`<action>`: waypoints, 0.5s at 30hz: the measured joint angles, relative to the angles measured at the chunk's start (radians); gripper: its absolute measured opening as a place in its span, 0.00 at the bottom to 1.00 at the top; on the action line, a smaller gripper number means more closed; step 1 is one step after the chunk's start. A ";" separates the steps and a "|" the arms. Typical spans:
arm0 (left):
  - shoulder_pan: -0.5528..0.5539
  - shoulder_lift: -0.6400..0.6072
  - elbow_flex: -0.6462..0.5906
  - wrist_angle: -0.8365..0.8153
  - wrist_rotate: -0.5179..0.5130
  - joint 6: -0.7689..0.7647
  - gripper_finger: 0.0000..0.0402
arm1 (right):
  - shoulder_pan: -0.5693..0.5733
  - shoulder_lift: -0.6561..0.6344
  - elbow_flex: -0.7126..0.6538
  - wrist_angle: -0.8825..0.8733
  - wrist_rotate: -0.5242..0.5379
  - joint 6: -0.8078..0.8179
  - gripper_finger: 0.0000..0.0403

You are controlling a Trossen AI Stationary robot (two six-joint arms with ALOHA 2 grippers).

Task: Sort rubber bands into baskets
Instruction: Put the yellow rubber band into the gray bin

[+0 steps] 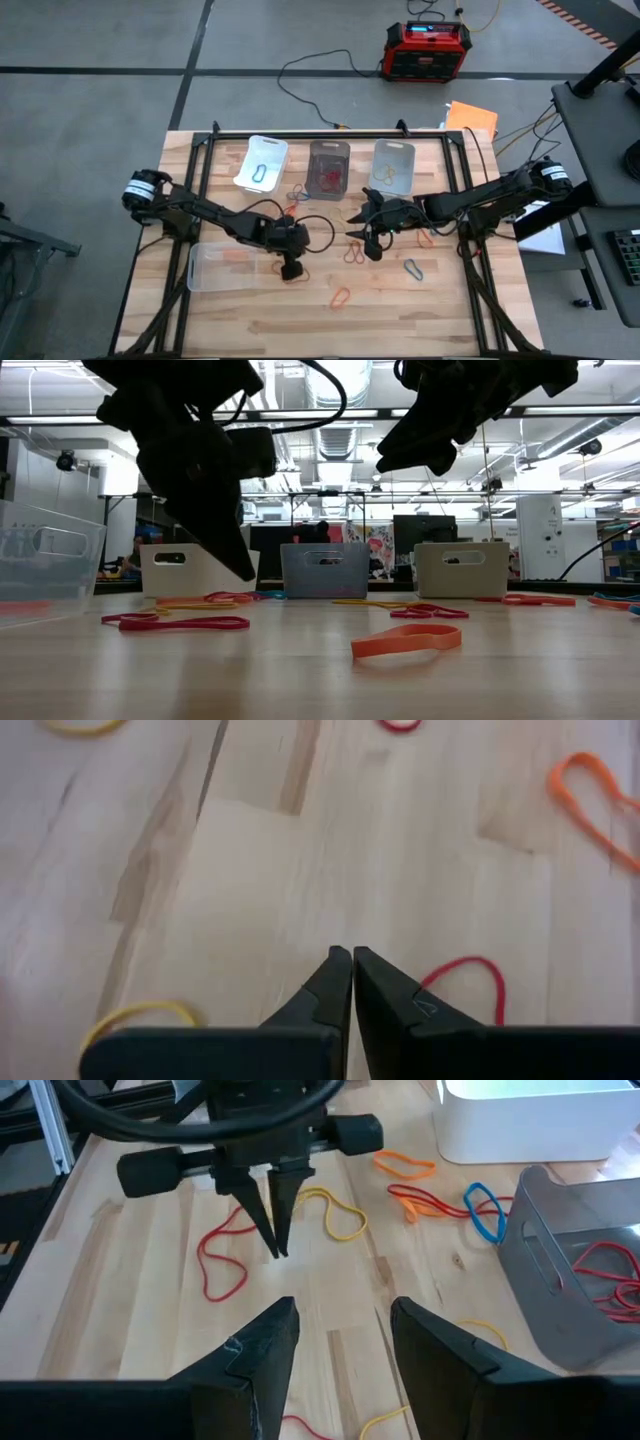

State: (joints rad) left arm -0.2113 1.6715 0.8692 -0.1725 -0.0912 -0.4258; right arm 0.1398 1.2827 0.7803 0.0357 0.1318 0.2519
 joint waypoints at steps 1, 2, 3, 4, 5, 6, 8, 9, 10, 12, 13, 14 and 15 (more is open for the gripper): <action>0.001 -0.001 0.000 -0.004 -0.001 0.002 0.00 | 0.000 0.000 0.000 -0.001 0.000 0.000 0.39; 0.001 -0.003 0.000 -0.016 -0.003 0.000 0.00 | 0.000 0.000 0.000 0.000 0.000 0.000 0.38; 0.001 -0.003 0.000 -0.028 -0.006 -0.011 0.00 | 0.000 0.000 0.000 0.000 0.000 0.000 0.39; 0.005 -0.003 0.000 -0.048 -0.009 -0.034 0.00 | 0.000 0.000 0.000 0.000 0.000 0.000 0.39; 0.007 -0.003 0.000 -0.074 -0.017 -0.062 0.00 | 0.000 0.000 0.000 0.000 0.000 0.001 0.39; 0.012 -0.003 0.000 -0.103 -0.024 -0.095 0.00 | 0.000 0.000 0.000 0.000 0.000 0.001 0.39; 0.026 -0.003 0.000 -0.165 -0.042 -0.165 0.00 | 0.000 0.000 0.000 0.000 0.000 0.001 0.40; 0.032 -0.003 0.000 -0.198 -0.054 -0.193 0.00 | 0.000 0.000 0.000 0.000 0.000 0.000 0.40; 0.038 -0.003 0.000 -0.232 -0.061 -0.215 0.00 | 0.000 0.000 0.000 0.000 0.000 0.000 0.40; 0.044 -0.003 0.003 -0.283 -0.084 -0.244 0.01 | 0.000 0.000 0.000 0.000 0.000 0.000 0.40; 0.047 -0.003 0.005 -0.306 -0.096 -0.254 0.03 | 0.000 0.000 0.000 0.000 0.000 -0.001 0.40; 0.049 -0.004 0.008 -0.326 -0.106 -0.263 0.04 | 0.000 0.000 0.000 0.000 0.000 -0.001 0.40; 0.052 -0.004 0.012 -0.348 -0.109 -0.270 0.06 | 0.000 0.000 0.000 0.000 0.000 -0.001 0.40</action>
State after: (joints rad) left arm -0.1594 1.6680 0.8811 -0.5207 -0.2000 -0.6957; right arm 0.1398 1.2827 0.7803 0.0357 0.1318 0.2512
